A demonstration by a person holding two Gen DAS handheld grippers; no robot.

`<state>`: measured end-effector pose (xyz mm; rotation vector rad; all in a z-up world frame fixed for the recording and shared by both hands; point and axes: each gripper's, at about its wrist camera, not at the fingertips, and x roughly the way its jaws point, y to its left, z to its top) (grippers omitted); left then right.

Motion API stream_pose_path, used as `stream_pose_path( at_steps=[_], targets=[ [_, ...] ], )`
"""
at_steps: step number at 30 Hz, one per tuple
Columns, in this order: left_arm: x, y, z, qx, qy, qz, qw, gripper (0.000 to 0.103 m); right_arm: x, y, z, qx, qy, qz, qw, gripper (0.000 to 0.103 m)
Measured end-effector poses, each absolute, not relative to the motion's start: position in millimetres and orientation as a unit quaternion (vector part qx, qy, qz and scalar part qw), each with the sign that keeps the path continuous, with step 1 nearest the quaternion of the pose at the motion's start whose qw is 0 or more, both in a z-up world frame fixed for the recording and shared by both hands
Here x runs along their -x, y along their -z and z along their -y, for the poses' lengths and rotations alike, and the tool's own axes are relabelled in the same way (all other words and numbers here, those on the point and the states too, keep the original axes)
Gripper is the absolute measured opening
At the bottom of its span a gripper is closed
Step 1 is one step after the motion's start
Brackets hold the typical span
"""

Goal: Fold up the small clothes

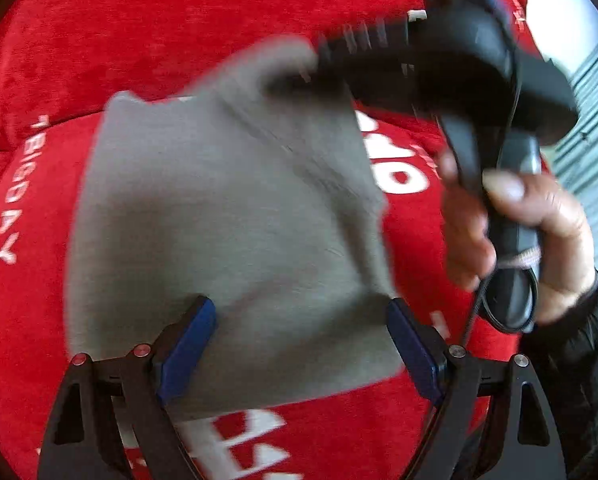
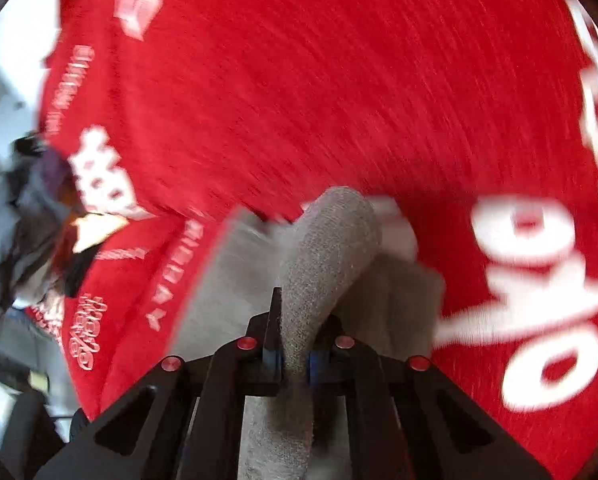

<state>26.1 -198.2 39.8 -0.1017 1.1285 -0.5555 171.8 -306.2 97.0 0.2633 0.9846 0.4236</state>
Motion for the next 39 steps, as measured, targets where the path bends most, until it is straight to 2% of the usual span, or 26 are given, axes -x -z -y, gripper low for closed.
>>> stream_pose_path(
  at_steps=[2,5,7,9,12,14,17,20,24,30,37,39],
  targets=[
    [-28.3,-36.8,211.2,0.036,0.253,-0.528,0.810,0.087,-176.8,-99.8,303.4,-0.093,-0.198,-0.467,0.857,0.009],
    [-35.0,-23.7,225.1,0.031,0.239,-0.546,0.802,0.087,-191.5,-69.9,303.2,-0.056,-0.170,-0.507,0.843,0.009],
    [-35.8,-22.1,231.5,0.025,0.241,-0.546,0.802,0.097,-199.6,-45.0,310.7,-0.059,-0.155,-0.532,0.831,0.010],
    [-32.8,-25.4,232.0,0.020,0.240,-0.547,0.802,0.097,-198.2,-35.3,325.1,-0.098,-0.158,-0.546,0.817,0.015],
    [-29.5,-37.1,212.8,0.046,0.242,-0.552,0.797,0.097,-184.6,-45.1,350.3,-0.146,-0.150,-0.532,0.820,0.040],
    [-22.9,-53.3,181.9,0.085,0.249,-0.544,0.797,0.097,-163.5,-61.2,367.7,-0.161,-0.138,-0.510,0.833,0.068],
    [-4.1,-75.6,131.5,0.090,0.219,-0.508,0.828,0.097,-115.7,-85.3,385.3,-0.201,-0.142,-0.469,0.848,0.074],
    [10.8,-77.3,91.6,0.042,0.162,-0.489,0.856,0.097,-59.7,-88.5,378.7,-0.230,-0.162,-0.465,0.839,0.075],
    [27.3,-49.2,72.8,-0.015,0.129,-0.507,0.852,0.097,-14.9,-71.4,360.4,-0.252,-0.182,-0.480,0.820,0.075],
    [29.3,-25.5,81.3,-0.029,0.117,-0.505,0.855,0.097,-1.5,-55.8,330.1,-0.233,-0.187,-0.496,0.815,0.075],
    [10.1,-25.4,98.3,-0.001,0.117,-0.496,0.861,0.097,-0.3,-49.4,315.2,-0.213,-0.151,-0.504,0.824,0.074],
    [2.6,-19.8,96.7,0.001,0.096,-0.506,0.857,0.097,-4.5,-45.0,311.0,-0.202,-0.145,-0.512,0.822,0.044]
  ],
)
